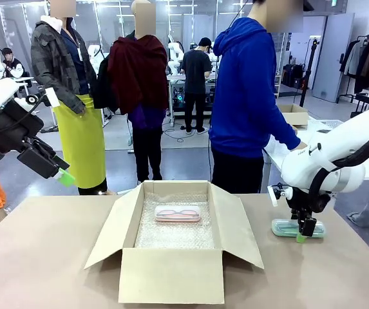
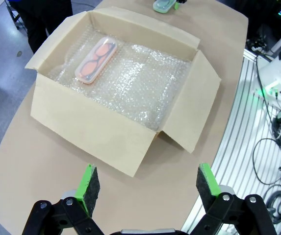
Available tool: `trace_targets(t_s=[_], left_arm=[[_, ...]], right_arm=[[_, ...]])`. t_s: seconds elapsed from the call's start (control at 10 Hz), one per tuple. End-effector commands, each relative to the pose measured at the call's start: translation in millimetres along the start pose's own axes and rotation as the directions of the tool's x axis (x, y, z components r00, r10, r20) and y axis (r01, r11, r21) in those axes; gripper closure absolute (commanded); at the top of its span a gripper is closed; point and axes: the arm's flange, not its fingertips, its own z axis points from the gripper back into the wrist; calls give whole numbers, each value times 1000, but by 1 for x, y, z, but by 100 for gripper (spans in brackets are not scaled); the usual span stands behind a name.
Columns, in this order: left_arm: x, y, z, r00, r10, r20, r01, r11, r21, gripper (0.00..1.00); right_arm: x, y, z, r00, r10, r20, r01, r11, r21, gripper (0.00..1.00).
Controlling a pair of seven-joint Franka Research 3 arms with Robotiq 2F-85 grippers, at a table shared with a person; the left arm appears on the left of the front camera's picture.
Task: Pack the glasses set securely to prepare it for shipping.
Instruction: Put the Glasses case from the right side of the table into the Package Box.
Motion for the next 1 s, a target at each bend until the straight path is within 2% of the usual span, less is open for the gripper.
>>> trace_targets(t_s=[0.0,0.1,0.2,0.3,0.4,0.7,0.9], left_arm=[[0,2,3,1000,-14,17,15,1000,-19,0],[0,2,3,1000,-14,17,15,1000,-19,0],[0,2,3,1000,-14,17,15,1000,-19,0],[0,2,3,1000,-14,17,15,1000,-19,0],[0,2,3,1000,-14,17,15,1000,-19,0],[0,2,3,1000,-14,17,15,1000,-19,0],[0,2,3,1000,-14,17,15,1000,-19,0]], right_arm=[[-1,1,4,1000,-9,-19,9,1000,-4,23],[-2,3,8,999,-24,-41,23,1000,-18,37],[-1,7,16,999,-18,-43,17,1000,-21,43],[0,12,37,999,-15,-36,14,1000,-18,57],[0,17,63,997,-63,-41,63,998,8,57],[10,48,151,997,-81,9,80,996,40,57],[14,57,176,996,-89,29,87,995,55,57]])
